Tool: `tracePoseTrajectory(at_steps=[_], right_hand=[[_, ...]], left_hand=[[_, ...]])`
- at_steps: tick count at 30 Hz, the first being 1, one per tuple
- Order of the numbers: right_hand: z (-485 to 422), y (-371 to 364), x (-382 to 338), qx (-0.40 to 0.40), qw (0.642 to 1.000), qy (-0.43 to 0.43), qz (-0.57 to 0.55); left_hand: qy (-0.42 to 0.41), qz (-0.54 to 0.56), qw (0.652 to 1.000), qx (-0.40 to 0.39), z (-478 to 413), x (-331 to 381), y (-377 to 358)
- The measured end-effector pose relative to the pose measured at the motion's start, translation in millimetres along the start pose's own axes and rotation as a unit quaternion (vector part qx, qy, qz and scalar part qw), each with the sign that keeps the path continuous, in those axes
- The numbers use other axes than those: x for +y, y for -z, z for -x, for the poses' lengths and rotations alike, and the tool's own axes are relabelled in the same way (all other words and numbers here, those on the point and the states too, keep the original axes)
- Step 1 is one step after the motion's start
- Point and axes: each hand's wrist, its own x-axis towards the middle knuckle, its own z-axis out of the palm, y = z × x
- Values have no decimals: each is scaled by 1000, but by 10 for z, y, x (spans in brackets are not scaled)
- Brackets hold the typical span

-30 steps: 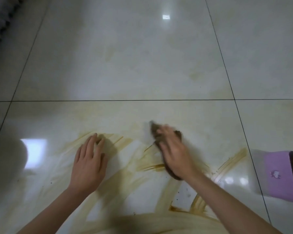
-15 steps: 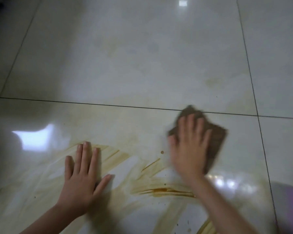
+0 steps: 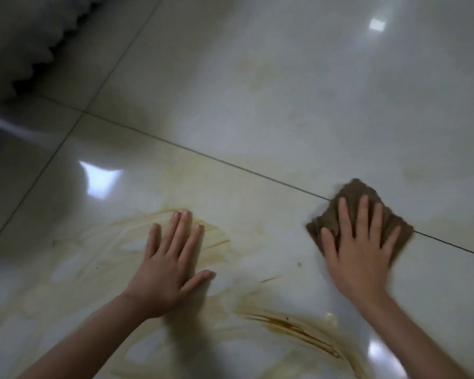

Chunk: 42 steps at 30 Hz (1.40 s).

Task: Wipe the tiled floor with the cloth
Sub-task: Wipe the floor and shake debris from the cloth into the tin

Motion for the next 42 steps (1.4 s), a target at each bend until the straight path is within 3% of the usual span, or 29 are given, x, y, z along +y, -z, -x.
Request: tracePoseTrajectory(at_steps=[2, 4, 7, 9, 10, 12, 15, 17, 19, 21, 23, 26, 27, 28, 29, 33, 35, 36, 38, 39, 42], right_hand=[[185, -68, -698, 20, 999, 14, -28], [483, -109, -1383, 1, 985, 161, -61], [423, -115, -1681, -44, 906, 415, -67], [-111, -80, -1597, -58, 836, 543, -49], [-410, -47, -1575, -60, 822, 565, -40], [-901, 14, -1620, -51, 864, 501, -33], [-1218, 5, -1972, -19, 946, 322, -14], [-1115, -18, -2319, -7, 974, 225, -35], [-739, -72, -2583, 17, 974, 221, -53], [-138, -174, -2634, 12, 931, 359, -67], [245, -167, -2487, -41, 845, 530, -58], [-342, -73, -2374, -103, 693, 713, -28], [-659, -17, -2434, -117, 671, 732, -14], [-977, 27, -2527, -110, 682, 723, -5], [-1257, 49, -2627, -93, 719, 688, -2], [-1629, -25, -3261, -11, 900, 436, 9], [-1313, -73, -3558, 9, 945, 327, -1], [-1061, -117, -3600, 23, 947, 322, -3], [-412, -190, -3400, 4, 908, 417, -27], [-73, -197, -3183, -26, 869, 493, -38], [216, -101, -2605, -126, 684, 719, 7]], left_hand=[[-5, 18, 1000, 14, -10, -14, -12], [-22, 75, 997, 27, 17, -31, 32], [-11, 206, 971, 120, 182, -109, 136], [33, 172, 968, 181, 370, -281, 105], [61, 139, 970, 189, 467, -389, 58], [144, 91, 971, 170, 640, -624, -61], [285, 99, 944, 134, 746, -938, -227], [321, 119, 930, 138, 749, -1056, -312], [322, 122, 927, 148, 749, -1107, -405], [319, 124, 924, 170, 737, -1134, -478], [314, 130, 923, 181, 728, -1151, -503], [306, 139, 920, 202, 725, -1152, -511], [307, 142, 917, 213, 727, -1149, -510], [308, 146, 914, 222, 723, -1144, -508], [305, 146, 913, 227, 712, -1144, -517], [306, 146, 908, 245, 692, -1165, -574], [309, 143, 910, 237, 688, -1164, -572], [309, 144, 910, 236, 692, -1172, -570], [306, 153, 909, 240, 704, -1193, -557], [299, 157, 908, 247, 714, -1200, -549], [289, 174, 901, 271, 754, -1202, -537]])
